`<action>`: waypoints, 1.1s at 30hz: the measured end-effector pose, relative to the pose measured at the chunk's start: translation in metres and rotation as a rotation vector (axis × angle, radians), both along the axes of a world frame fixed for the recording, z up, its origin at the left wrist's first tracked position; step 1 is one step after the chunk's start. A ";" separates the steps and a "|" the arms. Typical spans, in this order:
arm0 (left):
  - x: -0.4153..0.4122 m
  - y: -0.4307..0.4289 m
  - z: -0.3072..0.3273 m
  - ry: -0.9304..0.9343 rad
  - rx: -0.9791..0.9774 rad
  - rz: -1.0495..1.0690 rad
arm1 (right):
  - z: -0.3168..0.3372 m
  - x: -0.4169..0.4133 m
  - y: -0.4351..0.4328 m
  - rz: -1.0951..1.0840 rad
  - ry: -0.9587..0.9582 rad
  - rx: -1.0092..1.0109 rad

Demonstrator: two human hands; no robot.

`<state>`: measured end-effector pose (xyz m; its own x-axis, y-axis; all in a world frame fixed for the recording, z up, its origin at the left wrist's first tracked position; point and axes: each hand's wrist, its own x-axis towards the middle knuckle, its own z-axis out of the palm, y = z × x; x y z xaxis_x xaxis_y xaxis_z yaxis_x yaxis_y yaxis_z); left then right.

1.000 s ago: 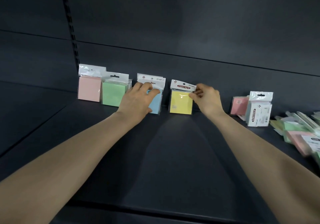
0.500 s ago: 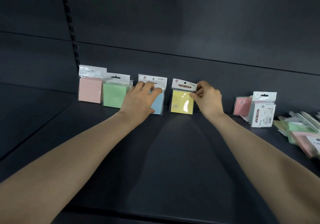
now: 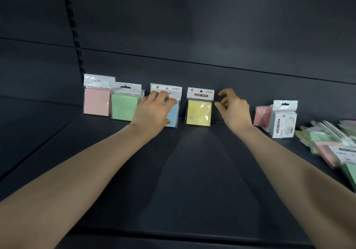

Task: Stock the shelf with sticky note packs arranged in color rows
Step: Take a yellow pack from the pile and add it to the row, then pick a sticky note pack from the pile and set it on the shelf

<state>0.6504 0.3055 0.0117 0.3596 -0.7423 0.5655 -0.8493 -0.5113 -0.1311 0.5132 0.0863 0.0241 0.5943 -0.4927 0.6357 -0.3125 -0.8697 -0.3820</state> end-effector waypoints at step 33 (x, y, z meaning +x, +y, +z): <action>-0.251 -0.175 0.026 0.108 0.031 -0.382 | 0.030 -0.359 -0.122 -0.294 0.358 -0.189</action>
<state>0.3995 0.1309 0.0381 0.1105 -0.8504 0.5144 -0.9873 -0.1534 -0.0414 0.1545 -0.0361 0.0542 0.6446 -0.5683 0.5114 -0.6376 -0.7687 -0.0506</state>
